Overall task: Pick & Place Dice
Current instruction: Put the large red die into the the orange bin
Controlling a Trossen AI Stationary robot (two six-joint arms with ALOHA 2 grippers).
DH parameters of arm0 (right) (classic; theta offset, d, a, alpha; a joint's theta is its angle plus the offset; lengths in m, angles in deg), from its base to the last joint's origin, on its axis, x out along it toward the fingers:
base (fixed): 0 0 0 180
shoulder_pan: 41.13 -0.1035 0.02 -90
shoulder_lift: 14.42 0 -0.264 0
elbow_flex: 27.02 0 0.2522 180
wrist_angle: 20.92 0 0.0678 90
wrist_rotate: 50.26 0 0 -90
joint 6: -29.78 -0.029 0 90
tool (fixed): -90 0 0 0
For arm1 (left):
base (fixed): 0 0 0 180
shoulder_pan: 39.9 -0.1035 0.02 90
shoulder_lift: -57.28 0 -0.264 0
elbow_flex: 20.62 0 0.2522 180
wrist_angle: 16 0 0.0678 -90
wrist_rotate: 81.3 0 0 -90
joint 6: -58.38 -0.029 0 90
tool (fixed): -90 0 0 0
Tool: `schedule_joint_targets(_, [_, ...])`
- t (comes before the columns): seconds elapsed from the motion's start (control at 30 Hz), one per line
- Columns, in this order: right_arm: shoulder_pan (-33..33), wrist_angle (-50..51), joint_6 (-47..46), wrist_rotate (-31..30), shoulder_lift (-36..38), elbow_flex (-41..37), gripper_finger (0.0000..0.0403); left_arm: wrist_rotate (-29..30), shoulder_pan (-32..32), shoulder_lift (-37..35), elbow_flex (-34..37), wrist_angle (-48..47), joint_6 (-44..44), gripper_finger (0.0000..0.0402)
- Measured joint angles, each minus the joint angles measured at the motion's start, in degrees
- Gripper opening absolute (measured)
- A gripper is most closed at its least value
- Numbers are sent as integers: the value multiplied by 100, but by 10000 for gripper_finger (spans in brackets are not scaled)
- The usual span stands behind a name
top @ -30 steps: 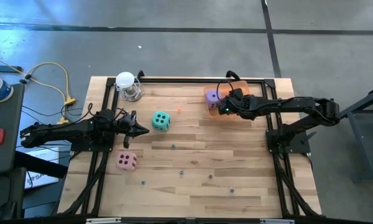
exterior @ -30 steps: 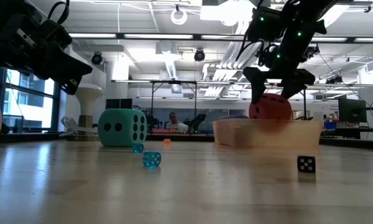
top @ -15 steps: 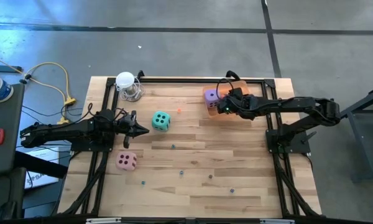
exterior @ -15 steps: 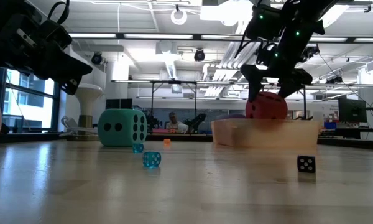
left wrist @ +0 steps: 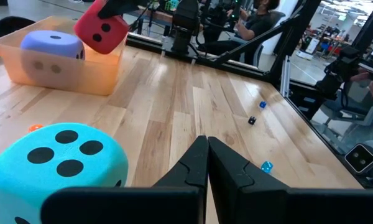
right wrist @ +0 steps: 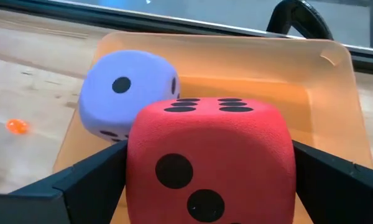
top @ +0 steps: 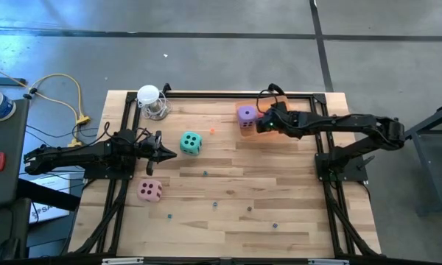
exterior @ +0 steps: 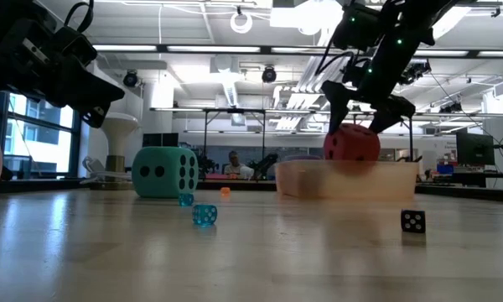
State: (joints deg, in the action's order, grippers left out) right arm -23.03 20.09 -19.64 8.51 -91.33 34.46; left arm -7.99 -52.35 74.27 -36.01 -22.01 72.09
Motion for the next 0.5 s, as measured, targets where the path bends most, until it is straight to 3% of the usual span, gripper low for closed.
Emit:
schedule_joint_targets(0.17, [1, 35, -24, -7, -11, 0, 400, 0, -1, 1, 1, 0, 0, 2])
schedule_joint_targets(0.3, [35, 274, -294, -492, -11, 0, 400, 0, 0, 1, 1, 0, 0, 2])
schedule_joint_targets(0.5, [63, 269, -204, -418, -35, 2, 400, 0, 0, -2, 2, 0, 0, 2])
